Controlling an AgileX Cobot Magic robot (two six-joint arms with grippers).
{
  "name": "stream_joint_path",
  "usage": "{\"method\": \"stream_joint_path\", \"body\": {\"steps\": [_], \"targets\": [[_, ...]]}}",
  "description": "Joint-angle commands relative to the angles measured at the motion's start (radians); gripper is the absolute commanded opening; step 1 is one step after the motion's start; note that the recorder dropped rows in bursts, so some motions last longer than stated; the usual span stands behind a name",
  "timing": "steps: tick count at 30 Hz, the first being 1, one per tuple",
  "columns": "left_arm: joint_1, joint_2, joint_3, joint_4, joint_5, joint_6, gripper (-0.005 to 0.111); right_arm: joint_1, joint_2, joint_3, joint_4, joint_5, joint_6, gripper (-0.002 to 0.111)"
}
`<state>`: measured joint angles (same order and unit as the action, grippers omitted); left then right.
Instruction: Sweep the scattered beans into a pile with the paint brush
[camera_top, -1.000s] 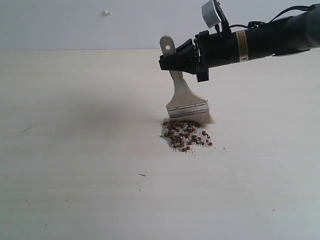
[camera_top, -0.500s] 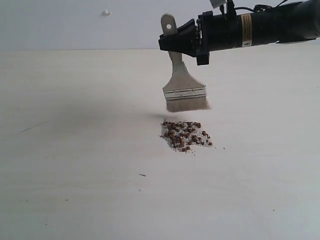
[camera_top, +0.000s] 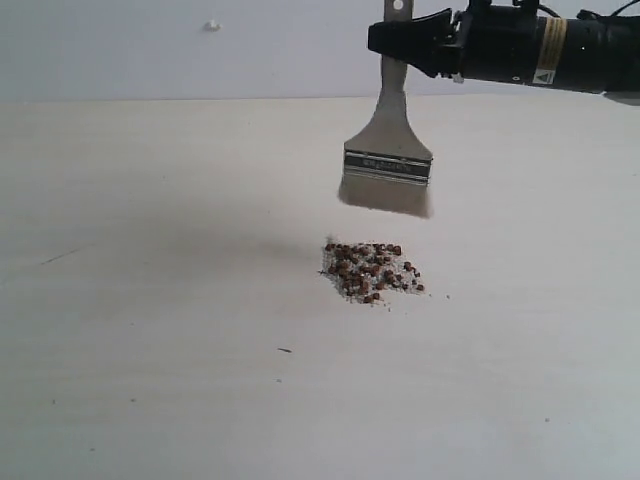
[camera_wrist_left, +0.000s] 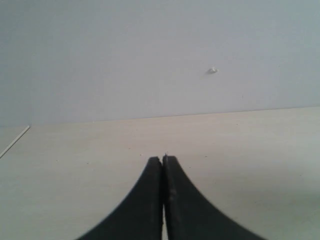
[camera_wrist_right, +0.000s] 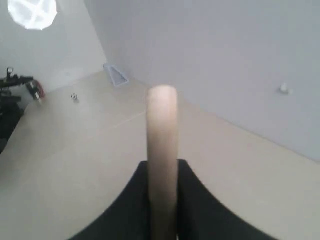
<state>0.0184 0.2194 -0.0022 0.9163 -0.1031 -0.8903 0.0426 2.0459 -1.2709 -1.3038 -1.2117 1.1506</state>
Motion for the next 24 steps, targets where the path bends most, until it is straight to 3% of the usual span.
{"method": "stream_joint_path", "body": {"steps": [1, 5, 13, 24], "targets": [[0.002, -0.004, 0.002, -0.003, 0.002, 0.001, 0.000, -0.010, -0.146, 0.199, 0.193, -0.009, -0.138, 0.000], [0.002, -0.004, 0.002, -0.003, 0.002, 0.001, 0.000, -0.007, -0.282, 0.378, 0.299, 0.024, -0.259, 0.000], [0.002, -0.004, 0.002, -0.003, 0.002, 0.001, 0.000, -0.007, -0.516, 0.814, 0.793, 0.057, -0.597, 0.000], [0.002, -0.004, 0.002, -0.003, 0.002, 0.001, 0.000, -0.007, -0.608, 1.057, 1.098, -0.009, -0.826, 0.000]]}}
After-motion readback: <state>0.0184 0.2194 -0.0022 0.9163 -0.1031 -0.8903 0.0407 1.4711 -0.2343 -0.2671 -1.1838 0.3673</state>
